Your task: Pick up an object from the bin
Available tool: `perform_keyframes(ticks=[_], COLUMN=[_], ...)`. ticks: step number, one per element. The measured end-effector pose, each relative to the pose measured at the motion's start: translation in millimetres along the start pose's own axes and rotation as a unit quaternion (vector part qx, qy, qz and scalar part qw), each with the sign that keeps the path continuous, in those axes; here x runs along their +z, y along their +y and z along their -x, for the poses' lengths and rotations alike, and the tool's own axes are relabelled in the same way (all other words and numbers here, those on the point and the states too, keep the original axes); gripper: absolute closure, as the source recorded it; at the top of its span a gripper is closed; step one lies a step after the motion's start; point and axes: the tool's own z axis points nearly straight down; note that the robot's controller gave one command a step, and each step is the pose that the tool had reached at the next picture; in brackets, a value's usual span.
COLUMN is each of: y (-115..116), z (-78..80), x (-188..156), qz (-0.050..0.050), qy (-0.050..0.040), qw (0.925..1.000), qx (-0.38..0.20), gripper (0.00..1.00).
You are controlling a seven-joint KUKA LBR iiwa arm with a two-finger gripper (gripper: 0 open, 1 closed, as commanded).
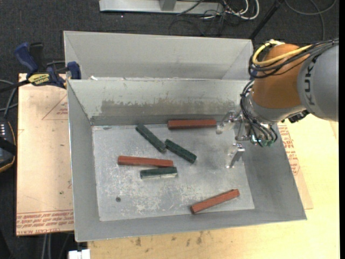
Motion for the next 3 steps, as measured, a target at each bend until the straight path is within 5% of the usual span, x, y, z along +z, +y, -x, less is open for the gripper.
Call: perform_keyframes(ticks=[1,2,3], y=[0,46,77], z=[2.0,2.4,19.3], x=[-4,16,36], qz=[0.000,-0.001,0.002], qy=[-0.0036,-0.0047,-0.0046], qw=[1.0000,0.9999,1.0000], qx=[-0.001,0.015,-0.002], gripper=[0.00,0.00,0.00])
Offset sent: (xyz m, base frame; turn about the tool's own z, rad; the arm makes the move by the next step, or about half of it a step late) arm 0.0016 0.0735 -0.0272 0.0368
